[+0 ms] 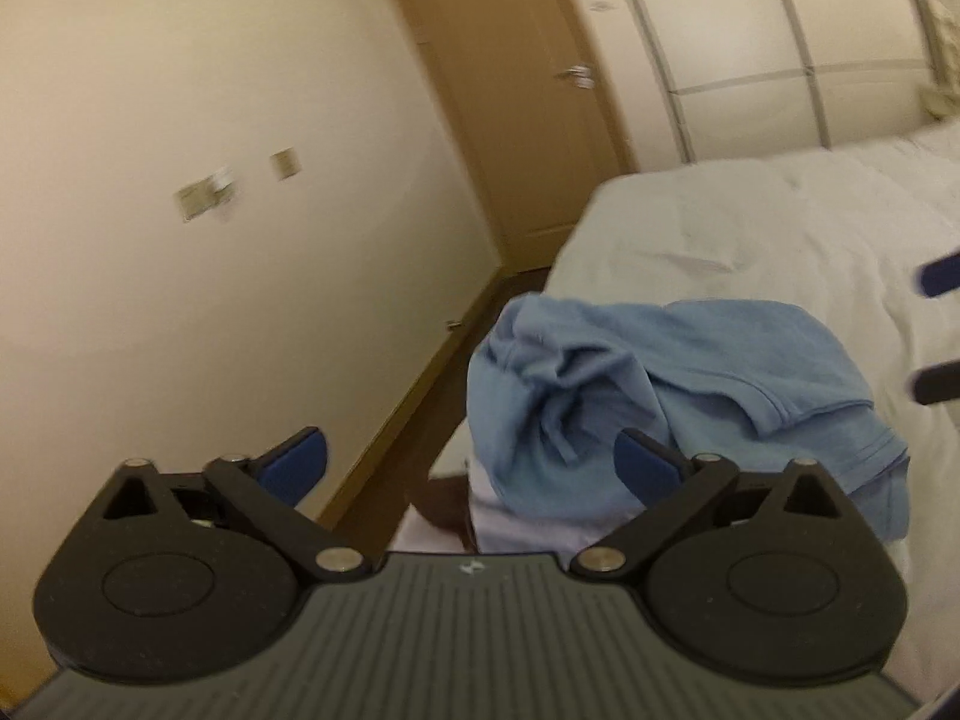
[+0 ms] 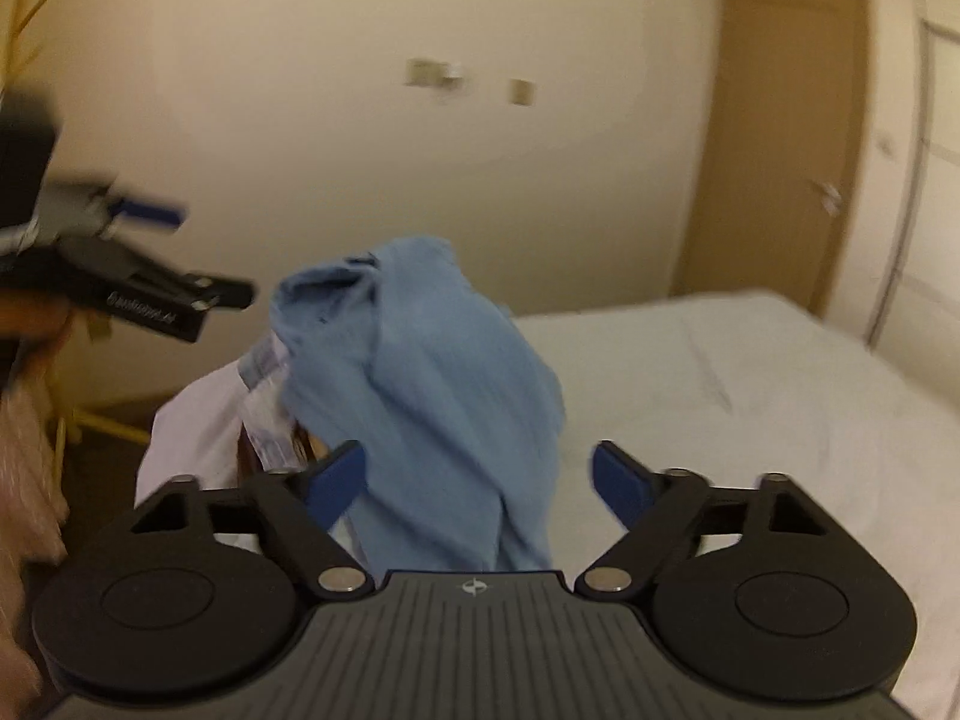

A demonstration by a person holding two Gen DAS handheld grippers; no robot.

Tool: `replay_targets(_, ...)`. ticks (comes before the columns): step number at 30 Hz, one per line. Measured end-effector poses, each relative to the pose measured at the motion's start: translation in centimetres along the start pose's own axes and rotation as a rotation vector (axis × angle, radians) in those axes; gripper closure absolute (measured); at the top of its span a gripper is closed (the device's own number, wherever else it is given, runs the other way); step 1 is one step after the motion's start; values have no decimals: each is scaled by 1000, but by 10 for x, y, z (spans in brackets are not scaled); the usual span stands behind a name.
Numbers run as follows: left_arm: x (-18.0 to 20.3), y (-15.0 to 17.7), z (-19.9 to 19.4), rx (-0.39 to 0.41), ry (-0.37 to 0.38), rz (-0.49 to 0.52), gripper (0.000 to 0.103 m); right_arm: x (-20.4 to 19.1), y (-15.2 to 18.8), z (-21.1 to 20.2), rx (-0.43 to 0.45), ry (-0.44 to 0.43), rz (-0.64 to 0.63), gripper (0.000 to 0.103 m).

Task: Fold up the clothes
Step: 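Grasp the light blue T-shirt with both grippers and lift it from the pile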

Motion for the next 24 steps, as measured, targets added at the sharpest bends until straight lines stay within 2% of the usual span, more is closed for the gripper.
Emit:
replay_targets(1, -3, -6, 5, 2, 25, 27, 15, -2, -9, 9, -24, -5, -33, 42)
replay_targets(2, -5, -10, 11, 3, 45, 43, 16, -4, -15, 18, -50, -11, -61, 46)
replay_targets(7, -13, -25, 43, 4, 129, 120, 16, -17, -17, 71, -212, -7, -240, 50)
replay_targets(10, -13, -27, 63, 3, 158, 167, 16, -20, -2, 99, -305, 19, -356, 64)
replay_targets(12, -11, -28, 72, 12, 178, 207, 16, -17, 4, 110, -337, 39, -390, 81)
replay_targets(13, -9, -29, 77, 20, 194, 229, 16, -14, 2, 110, -333, 35, -371, 87)
replay_targets(14, -5, -32, 79, 28, 215, 237, 15, -10, -2, 108, -323, 25, -344, 103)
replay_targets(17, 5, -39, 85, 53, 277, 261, 13, 3, -22, 93, -273, 7, -252, 103)
replay_targets(24, 29, -56, 97, 112, 423, 316, 12, 59, -91, 38, -129, 80, -46, 103)
Point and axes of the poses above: each gripper's, at about its wrist camera, not at the fingertips, and z roughly the way its jaws point, x to its right, y to its underside, the point moved 8 cm from there along z, roughly the way its jaws point, and after that the axes turned 14 degrees about -y, right-handed, at the moved point
